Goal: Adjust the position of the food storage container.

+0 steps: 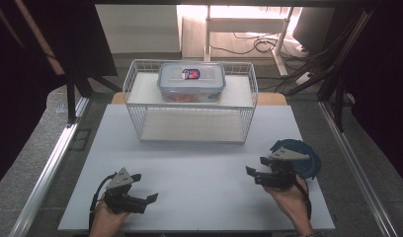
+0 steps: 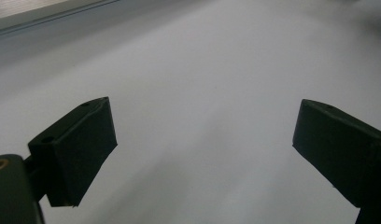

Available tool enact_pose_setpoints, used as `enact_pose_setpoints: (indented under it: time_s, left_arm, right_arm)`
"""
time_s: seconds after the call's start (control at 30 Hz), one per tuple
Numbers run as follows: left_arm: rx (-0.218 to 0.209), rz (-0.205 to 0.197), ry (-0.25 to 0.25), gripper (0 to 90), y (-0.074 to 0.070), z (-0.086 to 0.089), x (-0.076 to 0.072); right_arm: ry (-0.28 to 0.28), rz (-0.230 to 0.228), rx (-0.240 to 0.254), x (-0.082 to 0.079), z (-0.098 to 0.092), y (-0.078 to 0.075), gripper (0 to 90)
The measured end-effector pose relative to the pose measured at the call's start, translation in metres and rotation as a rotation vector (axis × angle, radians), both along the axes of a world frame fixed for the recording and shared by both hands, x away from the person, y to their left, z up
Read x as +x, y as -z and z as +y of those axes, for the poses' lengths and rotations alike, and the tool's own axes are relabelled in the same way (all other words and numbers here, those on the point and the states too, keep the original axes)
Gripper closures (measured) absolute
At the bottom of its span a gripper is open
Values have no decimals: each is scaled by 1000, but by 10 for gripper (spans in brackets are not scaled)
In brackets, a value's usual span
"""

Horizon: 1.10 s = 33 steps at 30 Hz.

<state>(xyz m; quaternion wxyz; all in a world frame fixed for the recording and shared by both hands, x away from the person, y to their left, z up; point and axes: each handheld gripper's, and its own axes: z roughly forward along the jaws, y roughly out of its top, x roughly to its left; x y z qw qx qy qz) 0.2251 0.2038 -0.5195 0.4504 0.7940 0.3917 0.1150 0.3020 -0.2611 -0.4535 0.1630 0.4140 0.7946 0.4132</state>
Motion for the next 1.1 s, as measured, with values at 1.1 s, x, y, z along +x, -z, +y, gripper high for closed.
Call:
enact_pose_setpoints:
  time_s: [1.1]
  left_arm:
    - [-6,9,29,65,3,-5,3]
  right_arm:
    - [489,29,-116,69,-160,7,892]
